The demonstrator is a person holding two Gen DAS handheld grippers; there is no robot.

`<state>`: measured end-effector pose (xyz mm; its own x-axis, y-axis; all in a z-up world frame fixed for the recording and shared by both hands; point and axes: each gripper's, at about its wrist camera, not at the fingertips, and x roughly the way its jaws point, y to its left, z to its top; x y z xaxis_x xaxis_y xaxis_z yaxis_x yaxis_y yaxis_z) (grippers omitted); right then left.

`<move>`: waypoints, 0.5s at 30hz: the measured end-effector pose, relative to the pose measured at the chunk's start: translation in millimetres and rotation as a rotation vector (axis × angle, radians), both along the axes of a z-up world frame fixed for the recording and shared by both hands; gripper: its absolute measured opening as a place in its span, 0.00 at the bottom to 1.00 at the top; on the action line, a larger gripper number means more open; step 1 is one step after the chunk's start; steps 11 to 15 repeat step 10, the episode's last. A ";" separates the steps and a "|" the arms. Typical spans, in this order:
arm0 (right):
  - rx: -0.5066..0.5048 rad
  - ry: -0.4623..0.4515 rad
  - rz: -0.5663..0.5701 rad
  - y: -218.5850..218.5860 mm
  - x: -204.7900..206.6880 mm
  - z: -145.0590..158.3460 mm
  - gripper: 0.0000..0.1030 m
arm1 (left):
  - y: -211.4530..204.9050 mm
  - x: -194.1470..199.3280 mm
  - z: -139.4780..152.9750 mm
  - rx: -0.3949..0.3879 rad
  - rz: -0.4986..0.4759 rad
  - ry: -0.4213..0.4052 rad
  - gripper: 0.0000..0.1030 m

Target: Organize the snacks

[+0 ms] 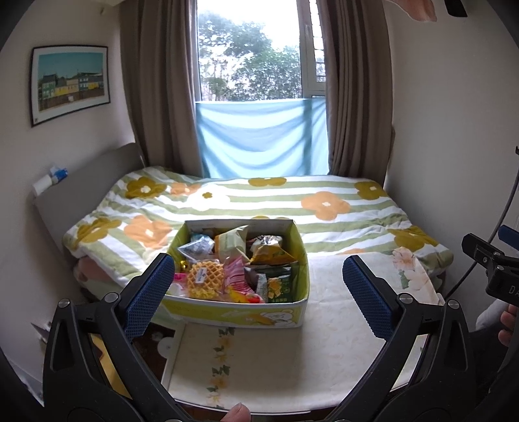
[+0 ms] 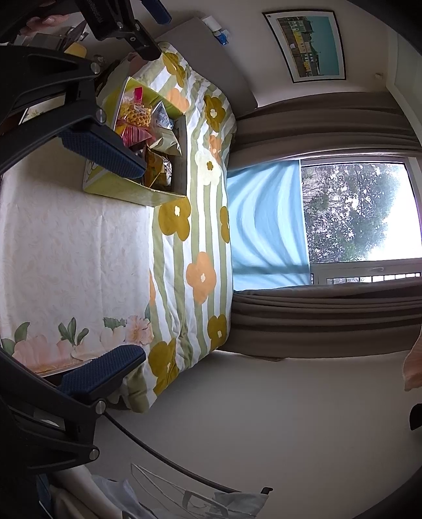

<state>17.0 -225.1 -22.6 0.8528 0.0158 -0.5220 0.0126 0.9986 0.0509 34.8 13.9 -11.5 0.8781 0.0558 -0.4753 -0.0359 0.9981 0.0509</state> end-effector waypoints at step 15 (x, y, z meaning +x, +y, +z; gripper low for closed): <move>0.002 0.029 -0.003 2.2 10.4 -9.4 0.99 | 8.1 11.5 -6.8 -0.004 0.008 0.003 1.00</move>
